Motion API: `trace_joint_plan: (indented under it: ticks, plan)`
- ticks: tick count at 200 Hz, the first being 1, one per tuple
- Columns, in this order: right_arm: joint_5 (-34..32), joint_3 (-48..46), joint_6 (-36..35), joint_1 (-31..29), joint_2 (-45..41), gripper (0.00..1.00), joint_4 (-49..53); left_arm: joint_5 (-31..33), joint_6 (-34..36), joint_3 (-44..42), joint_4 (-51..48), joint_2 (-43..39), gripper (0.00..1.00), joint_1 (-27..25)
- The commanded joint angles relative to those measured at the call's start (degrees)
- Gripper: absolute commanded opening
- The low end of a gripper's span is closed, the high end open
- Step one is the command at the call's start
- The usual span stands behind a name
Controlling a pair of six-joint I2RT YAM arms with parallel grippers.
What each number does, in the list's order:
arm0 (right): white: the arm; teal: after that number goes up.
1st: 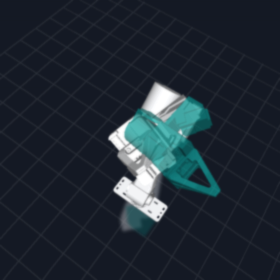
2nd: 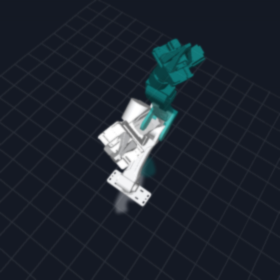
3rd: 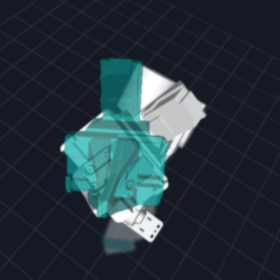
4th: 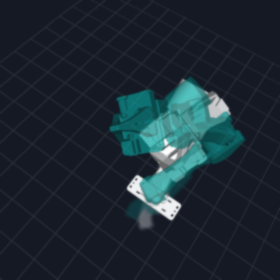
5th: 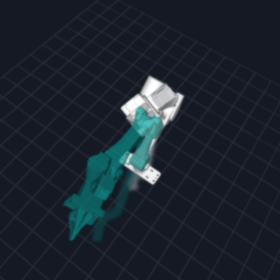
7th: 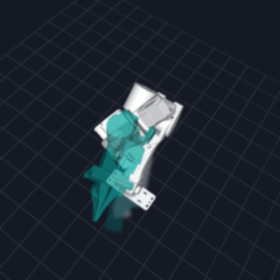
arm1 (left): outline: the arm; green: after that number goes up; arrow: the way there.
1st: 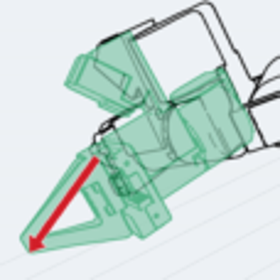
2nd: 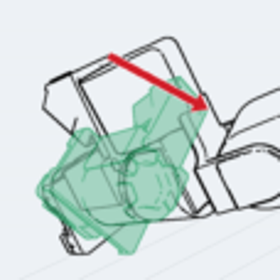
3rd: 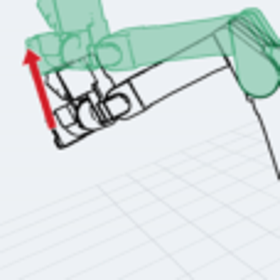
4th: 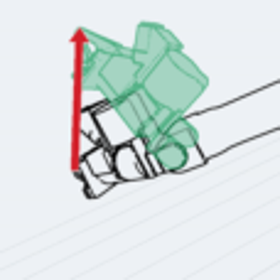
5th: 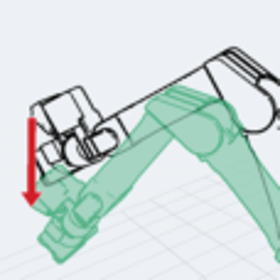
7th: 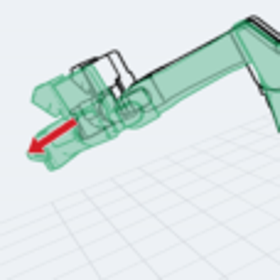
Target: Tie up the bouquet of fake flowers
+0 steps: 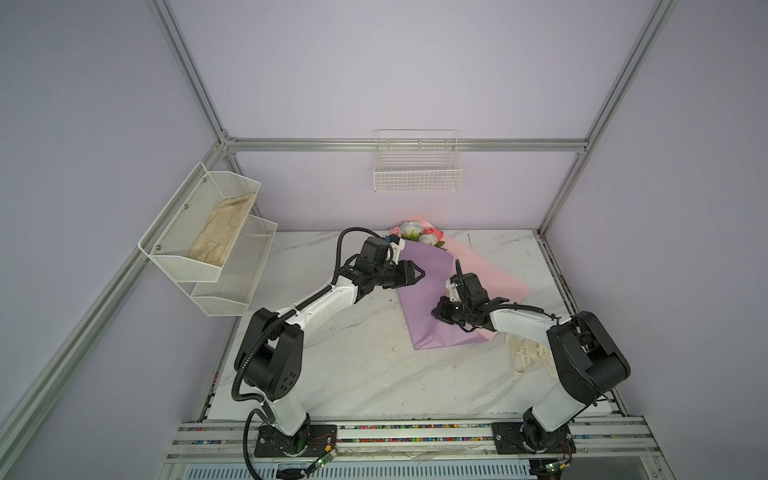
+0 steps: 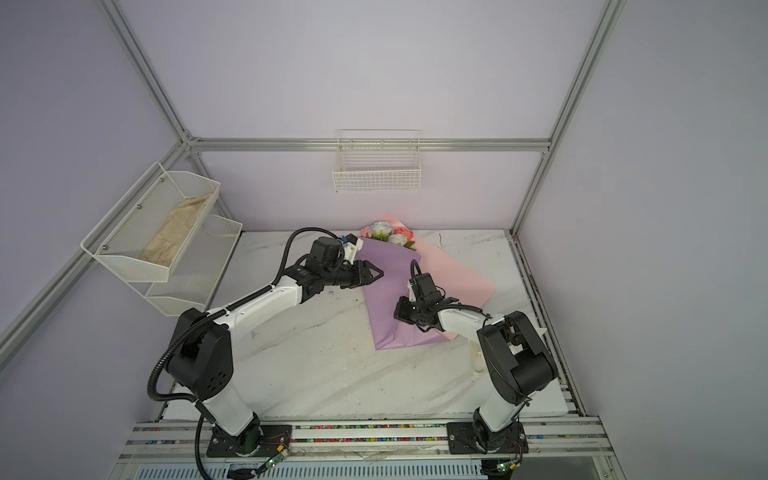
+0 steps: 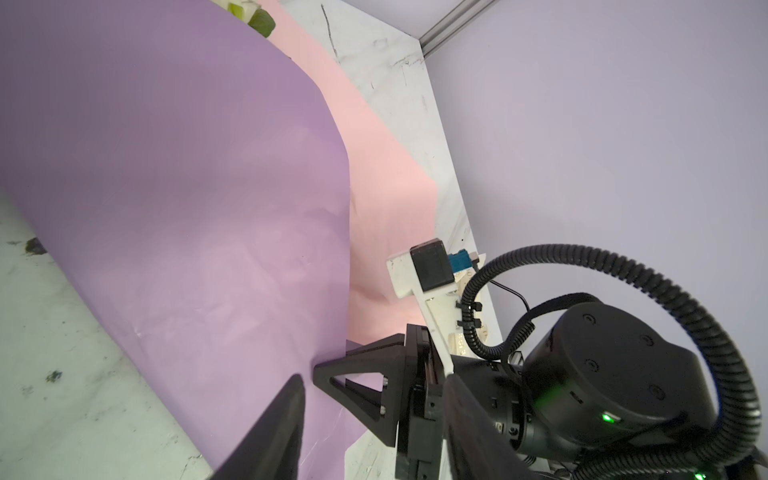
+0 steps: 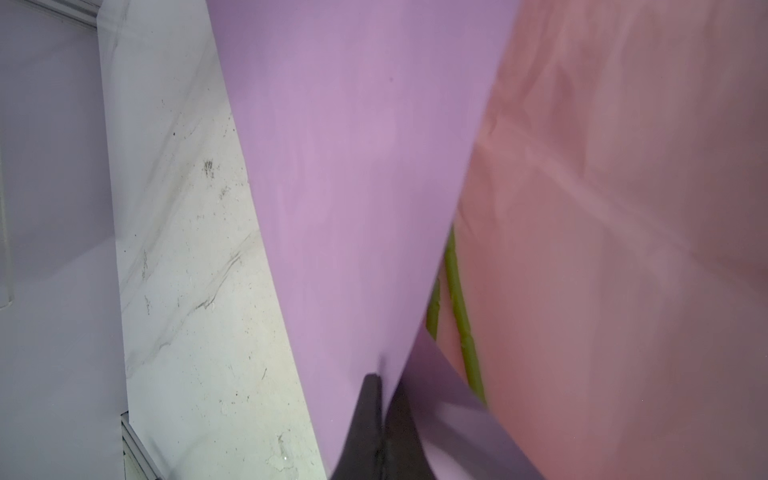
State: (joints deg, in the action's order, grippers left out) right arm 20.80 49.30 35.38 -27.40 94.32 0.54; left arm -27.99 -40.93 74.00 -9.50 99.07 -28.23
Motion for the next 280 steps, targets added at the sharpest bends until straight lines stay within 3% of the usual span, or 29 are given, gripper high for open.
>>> trace_joint_plan:
  ticks: [1,83,169,190,228,237,253,266,280]
  plan:
    - [1.58,-1.41,0.30,0.42,0.51,0.05,-0.94,-6.76,-3.65,-6.38,7.63,1.78,0.47,3.00]
    - [-0.14,-0.81,0.18,0.77,2.53,0.06,1.18,-13.00,-8.01,-7.20,16.22,10.06,0.41,3.02]
    - [-2.02,0.84,0.48,0.77,-0.20,0.14,5.04,-11.83,-8.12,-6.27,15.92,17.63,0.34,-0.85]
    - [-3.32,1.24,1.30,0.77,-2.17,0.31,7.19,-11.01,-7.51,-6.50,15.69,18.24,0.33,-1.46]
    - [-8.81,1.19,4.18,0.77,-10.47,0.45,11.94,-10.62,-7.00,-6.20,15.09,18.62,0.32,-1.92]
    - [-6.65,0.02,4.59,0.53,-12.92,0.46,10.24,-10.60,-6.82,-6.02,14.80,18.64,0.32,-2.00]
    - [-0.52,-3.09,6.21,0.08,-15.30,0.41,4.52,-10.68,-6.56,-5.79,14.46,18.71,0.32,-1.99]
    - [3.59,-4.80,7.07,-1.56,-15.16,0.28,0.95,-10.68,-6.38,-5.58,14.08,18.64,0.31,-2.07]
    - [3.11,-4.68,7.13,-4.37,-13.46,0.15,1.48,-10.50,-6.03,-5.36,13.50,18.61,0.31,-2.09]
